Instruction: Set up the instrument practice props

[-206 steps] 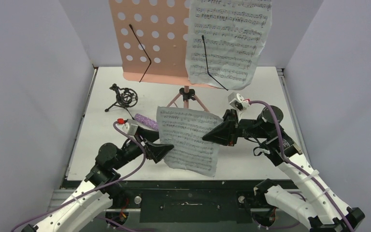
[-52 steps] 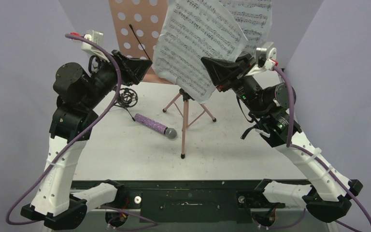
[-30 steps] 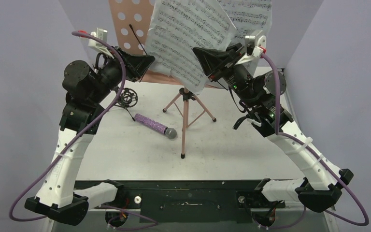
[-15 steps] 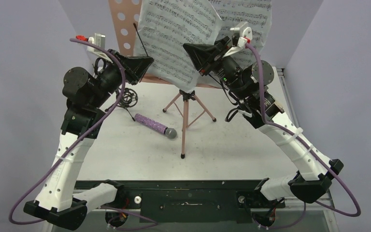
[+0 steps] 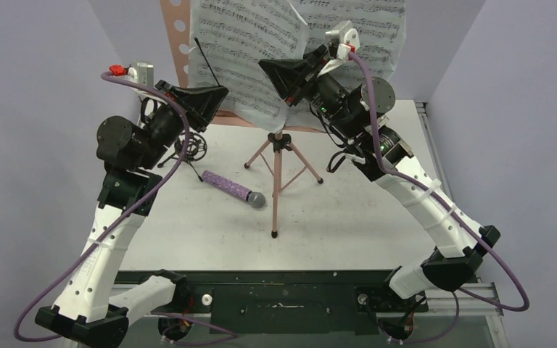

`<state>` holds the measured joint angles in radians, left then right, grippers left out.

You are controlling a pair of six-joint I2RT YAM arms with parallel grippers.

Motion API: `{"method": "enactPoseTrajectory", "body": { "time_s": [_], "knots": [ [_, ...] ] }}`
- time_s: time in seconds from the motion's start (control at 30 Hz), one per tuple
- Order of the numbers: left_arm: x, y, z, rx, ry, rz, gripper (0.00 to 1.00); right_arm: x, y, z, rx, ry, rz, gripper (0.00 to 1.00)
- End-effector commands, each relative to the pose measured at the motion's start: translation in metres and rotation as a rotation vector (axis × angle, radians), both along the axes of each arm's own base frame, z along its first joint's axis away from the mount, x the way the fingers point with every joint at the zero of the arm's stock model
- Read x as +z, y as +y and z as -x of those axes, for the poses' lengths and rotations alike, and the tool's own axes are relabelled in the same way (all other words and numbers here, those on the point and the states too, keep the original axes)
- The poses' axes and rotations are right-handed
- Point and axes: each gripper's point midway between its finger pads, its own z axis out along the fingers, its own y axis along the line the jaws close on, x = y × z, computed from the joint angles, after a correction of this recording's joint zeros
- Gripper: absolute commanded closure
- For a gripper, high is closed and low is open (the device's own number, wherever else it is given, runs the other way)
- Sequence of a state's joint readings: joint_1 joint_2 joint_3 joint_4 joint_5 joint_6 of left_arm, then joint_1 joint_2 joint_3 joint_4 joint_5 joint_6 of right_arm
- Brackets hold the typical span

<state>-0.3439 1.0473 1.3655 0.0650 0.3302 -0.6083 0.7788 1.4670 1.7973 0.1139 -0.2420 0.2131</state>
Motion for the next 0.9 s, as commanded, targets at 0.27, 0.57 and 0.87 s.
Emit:
{"method": "enactPoseTrajectory", "body": {
  "time_s": [0.27,0.57,0.87],
  "knots": [
    [0.028,0.002,0.019,-0.022,-0.153,-0.001,1.00,0.019,0.034,0.019,0.060,-0.090,0.053,0.95],
    [0.025,0.000,0.017,-0.026,-0.149,-0.001,1.00,0.006,0.065,0.023,0.080,-0.115,0.165,0.95],
    [0.024,0.003,0.018,-0.014,-0.137,0.007,1.00,-0.002,0.074,0.020,0.048,-0.137,0.202,0.95]
  ]
}}
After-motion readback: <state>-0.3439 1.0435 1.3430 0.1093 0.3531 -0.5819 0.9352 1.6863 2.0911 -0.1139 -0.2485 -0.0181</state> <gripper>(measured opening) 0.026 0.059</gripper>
